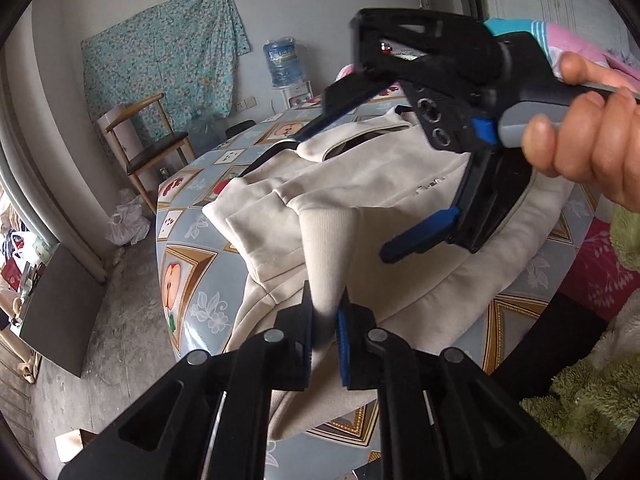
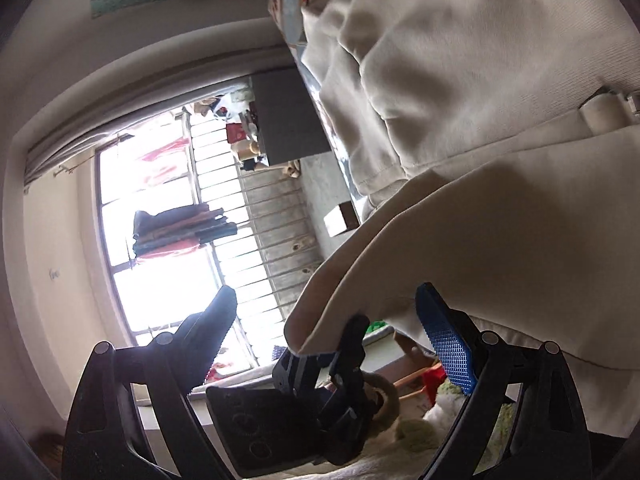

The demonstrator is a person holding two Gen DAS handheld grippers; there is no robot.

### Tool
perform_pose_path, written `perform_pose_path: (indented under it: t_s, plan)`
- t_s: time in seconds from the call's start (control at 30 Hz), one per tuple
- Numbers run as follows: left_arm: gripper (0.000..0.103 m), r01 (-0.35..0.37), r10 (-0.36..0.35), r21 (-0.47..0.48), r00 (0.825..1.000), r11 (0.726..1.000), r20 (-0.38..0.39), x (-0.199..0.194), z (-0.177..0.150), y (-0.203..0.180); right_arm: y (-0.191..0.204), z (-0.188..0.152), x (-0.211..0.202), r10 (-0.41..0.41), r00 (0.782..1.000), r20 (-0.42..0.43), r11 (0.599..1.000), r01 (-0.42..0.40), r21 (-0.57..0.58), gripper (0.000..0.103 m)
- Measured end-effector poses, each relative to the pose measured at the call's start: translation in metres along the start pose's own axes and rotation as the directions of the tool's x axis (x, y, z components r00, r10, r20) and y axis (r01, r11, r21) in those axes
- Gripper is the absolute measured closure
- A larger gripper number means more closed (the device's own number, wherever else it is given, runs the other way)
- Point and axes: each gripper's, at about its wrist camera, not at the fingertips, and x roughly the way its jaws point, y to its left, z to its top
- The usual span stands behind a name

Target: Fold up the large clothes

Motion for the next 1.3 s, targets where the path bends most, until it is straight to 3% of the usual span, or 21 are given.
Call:
perform_pose_path:
  t_s: [0.07,0.17,0.23,0.33,0.43,0.5,0.7,0.73,0.77,0.83,0.9,0.93,1.0,1.07,1.2,1.23,1.3]
  plan:
    - [0.093,0.005,-0.006,0.025,1.0,1.0,0.001,-0.002,-0.001,-0.004,0.004,0.004,0.009,-0.051,0.999,-0.011,0.999,0.051,0.004,0.027]
    - [0.093,0.01,-0.01,0.052,1.0,0.999,0.001,-0.003,-0.001,-0.009,0.003,0.009,0.012,-0.103,0.995,0.002,0.995,0.103,0.017,0.051]
    - [0.093,0.005,-0.005,0.048,1.0,0.999,-0.002,-0.002,-0.002,-0.009,-0.004,0.011,0.009,-0.101,0.995,0.017,0.995,0.1,0.03,0.078]
    - [0.084,0.013,-0.013,0.008,1.0,1.0,-0.017,0.001,-0.001,-0.004,-0.014,0.006,0.004,-0.065,0.998,0.026,0.997,0.064,0.032,0.095]
    - [0.07,0.055,-0.057,-0.062,0.998,0.997,-0.024,0.007,0.0,0.004,-0.014,0.0,-0.001,-0.056,0.998,0.038,0.998,0.056,0.01,0.096]
    - [0.067,0.079,-0.082,-0.091,0.996,0.993,-0.032,0.012,0.001,0.006,-0.01,-0.003,-0.001,-0.054,0.998,0.039,0.998,0.054,-0.01,0.096]
    - [0.067,0.106,-0.115,-0.17,0.993,0.98,-0.038,0.037,0.008,0.014,0.0,-0.007,0.003,-0.059,0.998,0.034,0.996,0.061,-0.069,0.093]
    - [0.073,0.115,-0.124,-0.188,0.992,0.975,-0.033,0.039,0.009,0.017,0.001,-0.009,0.001,-0.057,0.998,0.039,0.995,0.06,-0.08,0.091]
    - [0.079,0.127,-0.136,-0.202,0.99,0.971,-0.03,0.041,0.01,0.018,0.003,-0.011,-0.004,-0.061,0.997,0.051,0.993,0.066,-0.097,0.088]
    - [0.088,0.129,-0.141,-0.228,0.989,0.965,-0.038,0.045,0.011,0.019,0.007,-0.014,-0.017,-0.064,0.993,0.099,0.987,0.078,-0.139,0.055]
    - [0.089,0.125,-0.14,-0.249,0.989,0.96,-0.045,0.047,0.009,0.019,0.006,-0.02,-0.039,-0.095,0.979,0.183,0.975,0.128,-0.181,0.049]
    - [0.089,0.123,-0.141,-0.263,0.989,0.957,-0.051,0.049,0.009,0.019,0.004,-0.023,-0.05,-0.122,0.966,0.228,0.966,0.169,-0.197,0.049]
    - [0.089,0.118,-0.141,-0.291,0.988,0.95,-0.061,0.051,0.008,0.02,-0.005,-0.032,-0.081,-0.187,0.921,0.342,0.942,0.267,-0.204,0.046]
    - [0.089,0.114,-0.143,-0.317,0.987,0.941,-0.07,0.053,0.007,0.022,-0.016,-0.044,-0.125,-0.236,0.85,0.471,0.918,0.354,-0.178,0.046]
    - [0.089,0.099,-0.138,-0.343,0.986,0.934,-0.09,0.058,0.007,0.024,-0.037,-0.062,-0.213,-0.319,0.672,0.668,0.878,0.474,-0.058,0.045]
    - [0.089,0.094,-0.135,-0.344,0.986,0.934,-0.096,0.06,0.006,0.024,-0.042,-0.063,-0.232,-0.327,0.64,0.696,0.878,0.479,-0.028,0.045]
    - [0.089,0.083,-0.128,-0.343,0.985,0.936,-0.112,0.064,0.006,0.024,-0.049,-0.057,-0.262,-0.329,0.608,0.723,0.884,0.468,0.008,0.045]
